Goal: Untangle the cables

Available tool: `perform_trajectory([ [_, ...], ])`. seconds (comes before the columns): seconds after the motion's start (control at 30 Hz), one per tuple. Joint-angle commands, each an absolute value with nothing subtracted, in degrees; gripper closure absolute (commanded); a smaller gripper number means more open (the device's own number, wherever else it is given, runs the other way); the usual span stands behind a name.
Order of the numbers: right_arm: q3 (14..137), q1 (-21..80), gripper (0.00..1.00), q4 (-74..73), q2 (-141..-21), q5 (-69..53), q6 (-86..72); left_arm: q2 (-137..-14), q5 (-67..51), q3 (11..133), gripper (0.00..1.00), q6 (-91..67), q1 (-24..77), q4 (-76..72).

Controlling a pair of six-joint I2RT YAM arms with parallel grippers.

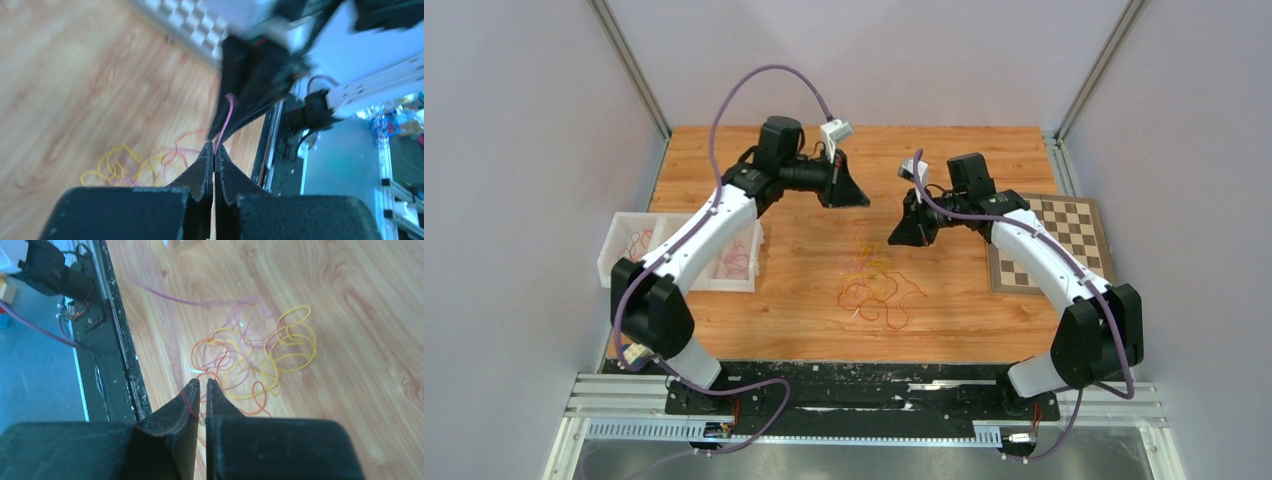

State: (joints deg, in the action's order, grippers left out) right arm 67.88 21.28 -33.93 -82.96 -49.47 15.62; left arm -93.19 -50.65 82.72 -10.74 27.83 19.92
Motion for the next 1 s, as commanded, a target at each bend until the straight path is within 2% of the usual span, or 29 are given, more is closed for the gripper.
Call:
perform_trajectory([
  [0.0,73.59,21.02,0.87,-28.29,-86.23,-51.84,9.30,-85.06,-49.20,90.11,1.00,-17.72,27.32,16.76],
  [0.03,74.48,21.03,0.80,-27.79,-86.90,-52.40,8.33,-84.72,-48.72,91.46,1.00,-18.47,26.94,17.00],
  [0.1,76.14,21.08,0.56,-26.98,-87.84,-53.57,7.10,-83.93,-48.00,93.28,1.00,-20.26,26.35,16.64],
  [0.2,76.83,21.08,0.32,-22.54,-87.05,-54.74,4.18,-83.95,-48.20,96.33,1.00,-21.89,26.11,16.87],
  [0.3,74.37,21.36,0.16,-11.97,-84.08,-55.17,-1.45,-84.37,-47.79,98.40,1.00,-23.61,26.05,17.12],
  [0.37,71.53,22.12,0.11,-3.28,-82.24,-55.06,-5.71,-84.64,-46.90,99.78,1.00,-24.46,25.89,16.66],
  [0.43,69.87,23.58,0.11,4.46,-81.82,-55.13,-8.66,-84.87,-45.89,101.51,1.00,-25.38,25.40,15.95],
  [0.57,70.13,27.22,0.13,4.84,-85.22,-53.67,-8.46,-87.04,-44.86,107.87,1.00,-27.59,23.35,14.86],
  [0.73,66.68,28.54,0.26,5.56,-89.85,-52.16,-7.67,-88.65,-43.31,117.75,1.00,-28.90,20.11,14.35],
  [0.97,62.33,29.70,0.38,6.55,-95.57,-52.25,-6.36,-87.34,-36.75,125.08,1.00,-31.23,15.45,10.16],
])
